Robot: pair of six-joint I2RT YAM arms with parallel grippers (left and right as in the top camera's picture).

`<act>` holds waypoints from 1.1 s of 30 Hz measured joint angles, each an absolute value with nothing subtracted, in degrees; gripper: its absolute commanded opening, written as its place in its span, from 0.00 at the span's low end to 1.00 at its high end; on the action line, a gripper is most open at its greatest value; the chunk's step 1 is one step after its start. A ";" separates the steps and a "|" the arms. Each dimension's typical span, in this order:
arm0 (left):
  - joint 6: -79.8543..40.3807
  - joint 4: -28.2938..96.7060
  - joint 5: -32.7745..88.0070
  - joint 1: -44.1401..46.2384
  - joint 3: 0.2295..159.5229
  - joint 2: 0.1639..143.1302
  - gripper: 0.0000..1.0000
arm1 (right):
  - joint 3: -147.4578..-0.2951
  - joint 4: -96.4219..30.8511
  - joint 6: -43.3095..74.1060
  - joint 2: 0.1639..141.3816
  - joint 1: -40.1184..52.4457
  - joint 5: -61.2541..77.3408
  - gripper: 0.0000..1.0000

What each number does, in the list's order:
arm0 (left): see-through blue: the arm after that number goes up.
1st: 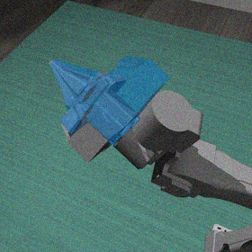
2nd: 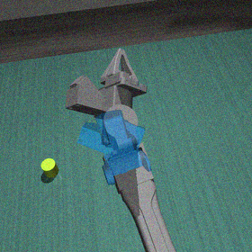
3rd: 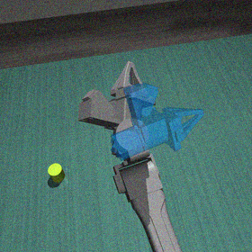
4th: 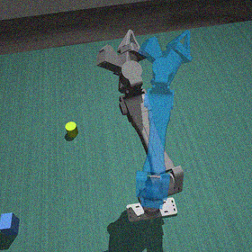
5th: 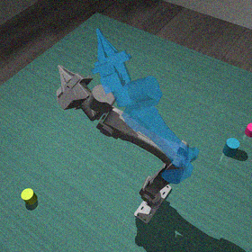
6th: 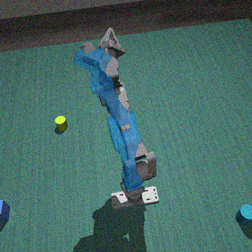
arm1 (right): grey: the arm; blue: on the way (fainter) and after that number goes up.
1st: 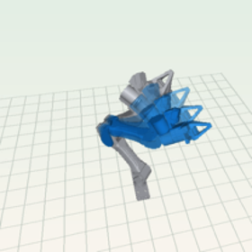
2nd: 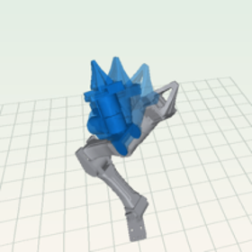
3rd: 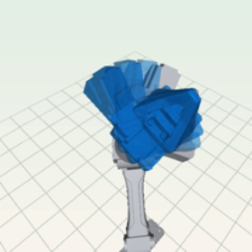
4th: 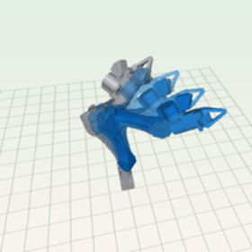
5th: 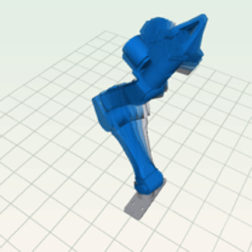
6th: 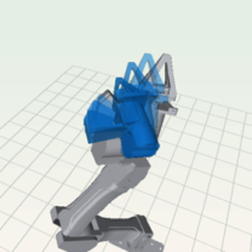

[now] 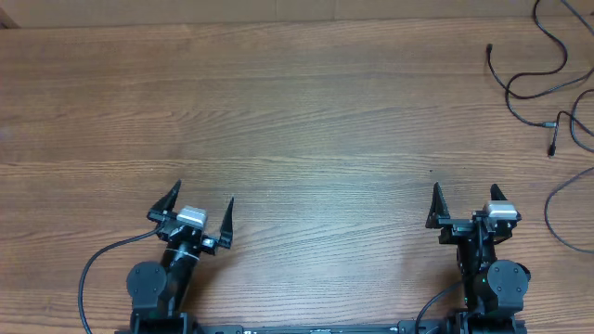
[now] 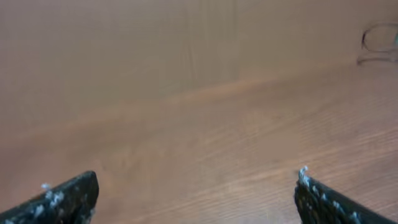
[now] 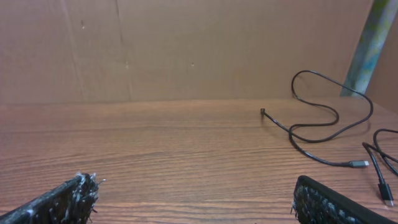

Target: Untangle cables

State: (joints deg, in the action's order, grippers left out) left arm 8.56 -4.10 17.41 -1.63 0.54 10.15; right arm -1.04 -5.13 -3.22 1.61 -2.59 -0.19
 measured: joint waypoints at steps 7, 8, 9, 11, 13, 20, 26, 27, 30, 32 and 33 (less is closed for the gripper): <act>10.98 2.83 17.34 -1.61 0.47 6.00 1.00 | -1.04 -5.19 -3.25 1.63 -2.59 -0.19 1.00; 11.16 2.85 17.19 -1.61 0.47 6.00 1.00 | -1.04 -5.17 -3.22 1.63 -2.59 -0.19 1.00; 11.20 2.87 16.93 -1.63 0.47 6.00 1.00 | -1.04 -5.15 -3.25 1.63 -2.59 -0.19 1.00; 11.53 3.01 16.21 -1.61 0.47 6.00 1.00 | -1.04 -5.13 -3.25 1.63 -2.59 -0.19 1.00; 12.08 3.05 15.07 -1.61 0.47 6.00 1.00 | -1.04 -5.15 -3.25 1.63 -2.59 -0.21 1.00; 13.13 3.40 11.51 -1.61 0.47 6.00 1.00 | -1.04 -5.17 -3.22 1.63 -2.59 -0.19 1.00; 2.63 3.92 5.34 -1.61 0.47 6.00 1.00 | -1.04 -5.15 -3.22 1.63 -2.59 -0.19 1.00; 0.01 3.92 3.73 -1.61 0.47 6.00 1.00 | -1.04 -5.17 -3.25 1.63 -2.59 -0.19 1.00; -6.15 4.08 -0.45 -1.61 0.47 5.85 1.00 | -1.04 -5.15 -3.22 1.63 -2.59 -0.16 1.00; -7.66 4.14 -1.69 -1.61 0.47 5.61 1.00 | -1.04 -5.15 -3.25 1.63 -2.59 -0.19 1.00; -8.05 4.12 -2.13 -1.61 0.47 5.56 1.00 | -1.04 -5.19 -3.25 1.63 -2.59 -0.19 1.00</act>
